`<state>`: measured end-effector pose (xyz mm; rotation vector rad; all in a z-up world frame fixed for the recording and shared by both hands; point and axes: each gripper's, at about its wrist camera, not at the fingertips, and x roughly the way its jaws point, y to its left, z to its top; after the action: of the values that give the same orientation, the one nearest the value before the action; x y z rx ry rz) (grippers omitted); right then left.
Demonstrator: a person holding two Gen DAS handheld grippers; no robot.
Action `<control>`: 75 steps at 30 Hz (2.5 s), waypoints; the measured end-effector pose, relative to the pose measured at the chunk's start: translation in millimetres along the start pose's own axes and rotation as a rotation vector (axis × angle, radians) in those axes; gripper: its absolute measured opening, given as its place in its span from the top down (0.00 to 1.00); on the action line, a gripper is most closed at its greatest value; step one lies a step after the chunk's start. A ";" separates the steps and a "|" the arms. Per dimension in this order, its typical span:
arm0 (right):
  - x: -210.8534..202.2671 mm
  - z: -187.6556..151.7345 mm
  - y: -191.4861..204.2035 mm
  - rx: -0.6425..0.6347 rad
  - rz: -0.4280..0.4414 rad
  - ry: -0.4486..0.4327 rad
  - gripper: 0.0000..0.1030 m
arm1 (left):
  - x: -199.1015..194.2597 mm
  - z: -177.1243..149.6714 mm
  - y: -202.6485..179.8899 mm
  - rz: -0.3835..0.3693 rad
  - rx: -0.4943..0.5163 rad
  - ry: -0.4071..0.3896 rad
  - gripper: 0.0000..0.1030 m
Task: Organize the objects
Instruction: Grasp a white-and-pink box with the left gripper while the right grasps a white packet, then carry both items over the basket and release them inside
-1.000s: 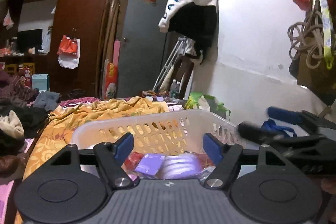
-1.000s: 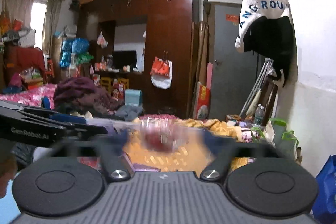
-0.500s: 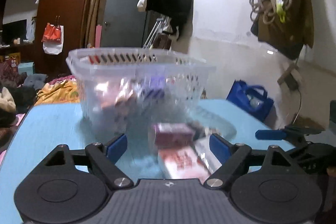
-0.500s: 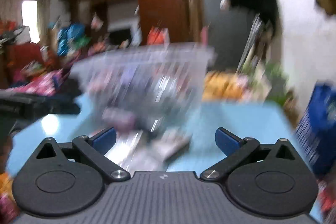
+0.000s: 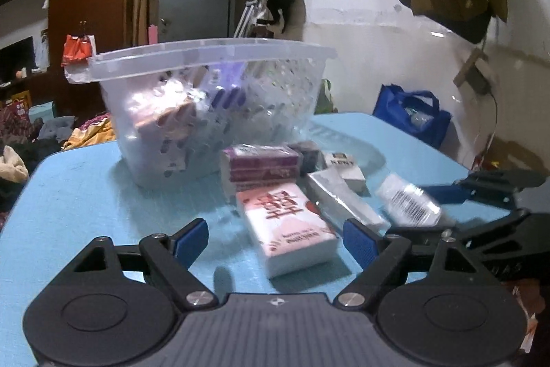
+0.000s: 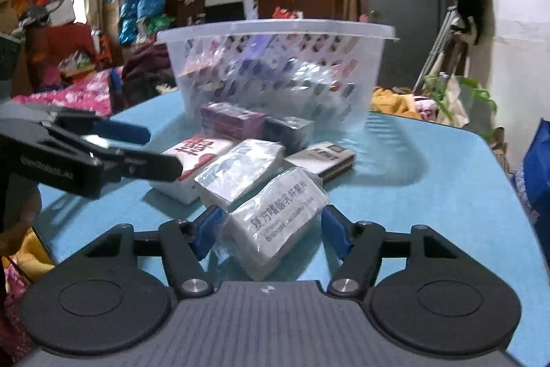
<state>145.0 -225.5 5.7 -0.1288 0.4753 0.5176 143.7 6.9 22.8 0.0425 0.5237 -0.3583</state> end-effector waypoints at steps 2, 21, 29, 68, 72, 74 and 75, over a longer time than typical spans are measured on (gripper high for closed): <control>-7.1 0.7 -4.7 0.007 -0.022 -0.021 0.35 | 5.4 -0.7 -8.9 0.004 0.030 0.016 0.15; -10.2 1.2 -13.5 0.035 -0.013 -0.069 0.35 | 12.8 2.2 -23.1 0.120 0.046 -0.003 0.41; -17.2 0.2 -10.5 0.025 -0.038 -0.161 0.36 | -34.1 -15.1 2.9 0.093 -0.027 -0.250 0.41; 0.9 140.2 7.4 -0.077 -0.069 -0.371 0.45 | -51.0 136.5 61.0 0.101 -0.077 -0.428 0.41; 32.1 165.5 -0.7 -0.050 -0.023 -0.361 0.45 | -17.1 157.7 71.5 0.126 -0.111 -0.343 0.41; 49.2 170.9 1.1 -0.091 -0.053 -0.333 0.44 | 3.1 163.0 77.2 0.117 -0.128 -0.291 0.39; 56.8 171.6 3.1 -0.120 -0.067 -0.326 0.40 | 13.9 164.9 80.3 0.112 -0.132 -0.262 0.33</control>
<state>256.1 -157.1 130.9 -0.1712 0.1211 0.4906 262.1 56.1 154.7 -0.1018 0.2836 -0.2149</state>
